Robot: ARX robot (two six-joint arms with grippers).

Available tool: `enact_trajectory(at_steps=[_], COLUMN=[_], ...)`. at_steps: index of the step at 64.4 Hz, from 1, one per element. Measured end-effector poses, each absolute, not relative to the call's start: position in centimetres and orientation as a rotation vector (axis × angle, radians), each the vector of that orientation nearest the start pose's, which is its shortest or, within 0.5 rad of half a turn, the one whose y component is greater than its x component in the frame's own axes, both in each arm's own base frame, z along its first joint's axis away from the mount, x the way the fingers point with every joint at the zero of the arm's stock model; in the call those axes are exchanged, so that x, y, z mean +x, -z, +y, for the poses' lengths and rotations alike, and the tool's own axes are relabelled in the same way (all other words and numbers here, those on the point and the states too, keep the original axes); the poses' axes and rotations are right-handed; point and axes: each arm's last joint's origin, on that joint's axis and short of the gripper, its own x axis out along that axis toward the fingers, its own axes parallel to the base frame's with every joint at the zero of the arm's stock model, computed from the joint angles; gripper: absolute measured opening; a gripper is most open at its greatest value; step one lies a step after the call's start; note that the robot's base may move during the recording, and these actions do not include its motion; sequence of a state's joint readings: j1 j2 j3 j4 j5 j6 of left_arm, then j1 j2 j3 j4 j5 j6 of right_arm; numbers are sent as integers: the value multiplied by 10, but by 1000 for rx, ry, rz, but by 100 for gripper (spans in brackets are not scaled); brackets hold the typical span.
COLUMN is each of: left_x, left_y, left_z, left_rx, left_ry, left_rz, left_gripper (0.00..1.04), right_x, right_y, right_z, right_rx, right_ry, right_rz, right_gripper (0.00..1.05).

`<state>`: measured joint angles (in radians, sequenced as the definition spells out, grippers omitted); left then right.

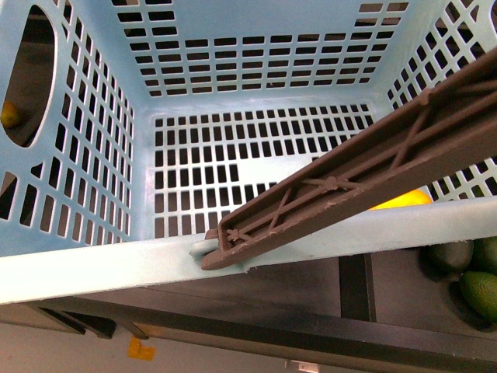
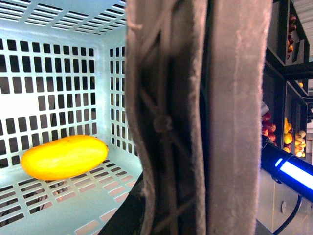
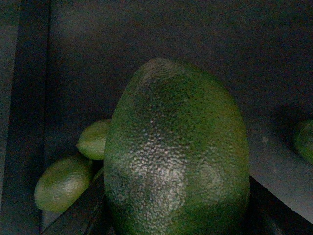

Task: Pick mango and avocado into basket

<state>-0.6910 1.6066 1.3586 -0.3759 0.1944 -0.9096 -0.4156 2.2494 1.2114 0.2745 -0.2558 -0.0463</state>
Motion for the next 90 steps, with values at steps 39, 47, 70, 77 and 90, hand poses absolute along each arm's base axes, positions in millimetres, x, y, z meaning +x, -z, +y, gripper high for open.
enact_trajectory(at_steps=[39, 47, 70, 77, 90], left_x=[274, 274, 274, 274, 274], left_y=[-309, -309, -309, -309, -309], left_z=[-235, -235, -234, -234, -234], left_rx=[-665, -664, -665, -667, -664], left_ry=[509, 507, 509, 509, 504], left_rz=[959, 957, 959, 960, 956], left_gripper=[14, 14, 14, 14, 14], right_x=[187, 187, 222, 238, 274], right_y=[-285, -290, -304, -289, -245], right_z=[-63, -43, 23, 41, 63], right_rx=[108, 130, 148, 145, 154], right_ry=[-30, -64, -232, -255, -215], right_rz=[302, 283, 202, 261, 378], right_gripper=[51, 51, 51, 51, 51])
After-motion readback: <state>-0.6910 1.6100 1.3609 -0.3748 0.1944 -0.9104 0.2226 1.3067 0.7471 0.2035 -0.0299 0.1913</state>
